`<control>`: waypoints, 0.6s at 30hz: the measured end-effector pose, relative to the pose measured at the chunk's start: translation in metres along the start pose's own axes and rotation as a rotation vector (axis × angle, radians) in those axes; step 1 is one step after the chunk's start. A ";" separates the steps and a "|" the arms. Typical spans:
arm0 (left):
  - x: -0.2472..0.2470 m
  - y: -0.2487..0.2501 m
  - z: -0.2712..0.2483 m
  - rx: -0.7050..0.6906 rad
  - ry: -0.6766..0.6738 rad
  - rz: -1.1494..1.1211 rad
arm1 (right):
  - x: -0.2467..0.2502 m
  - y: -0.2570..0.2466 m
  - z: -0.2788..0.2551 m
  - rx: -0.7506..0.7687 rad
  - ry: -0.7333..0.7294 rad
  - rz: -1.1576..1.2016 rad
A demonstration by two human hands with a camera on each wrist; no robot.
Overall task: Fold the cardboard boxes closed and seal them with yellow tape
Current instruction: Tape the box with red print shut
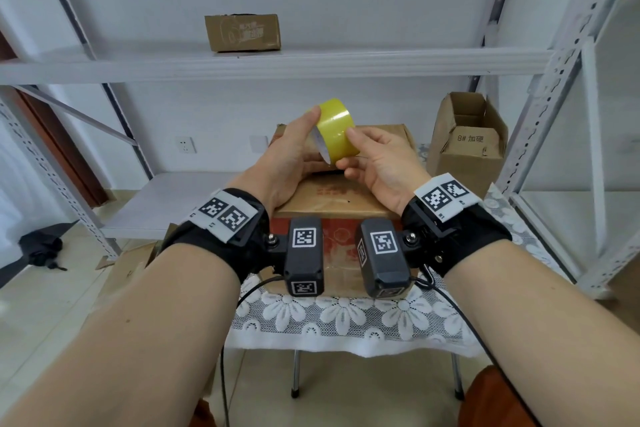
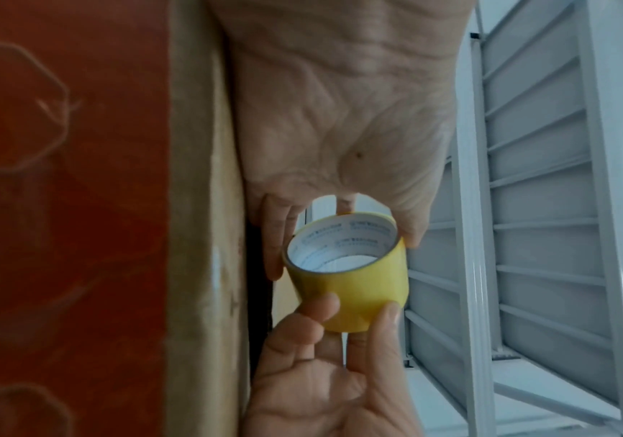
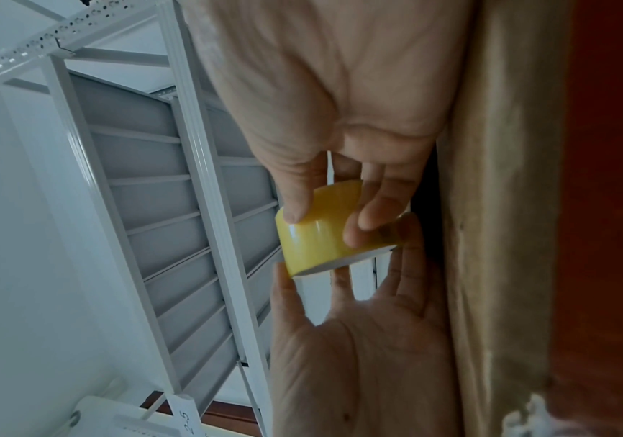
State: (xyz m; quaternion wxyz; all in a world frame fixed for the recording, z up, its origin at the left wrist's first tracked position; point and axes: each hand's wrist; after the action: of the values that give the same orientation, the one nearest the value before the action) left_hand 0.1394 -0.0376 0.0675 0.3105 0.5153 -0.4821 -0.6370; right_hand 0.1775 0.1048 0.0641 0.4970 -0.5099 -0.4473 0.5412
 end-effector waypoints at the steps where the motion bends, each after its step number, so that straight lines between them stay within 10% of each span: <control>1: 0.000 -0.001 0.000 -0.015 -0.008 -0.001 | 0.000 0.001 0.001 -0.007 0.020 -0.023; 18: -0.013 0.001 -0.010 -0.070 0.094 0.124 | 0.001 0.004 0.003 -0.003 0.039 -0.178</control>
State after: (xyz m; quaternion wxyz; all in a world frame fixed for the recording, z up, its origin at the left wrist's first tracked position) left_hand 0.1524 -0.0295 0.0726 0.3893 0.5027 -0.4753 -0.6082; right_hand 0.1742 0.1055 0.0606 0.5508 -0.4793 -0.4820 0.4843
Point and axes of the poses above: each hand's wrist, its own z-axis towards the middle knuckle, its own x-axis out of the back of the hand, y = z × x, and after that the axes turned 15 degrees about -z, right-handed
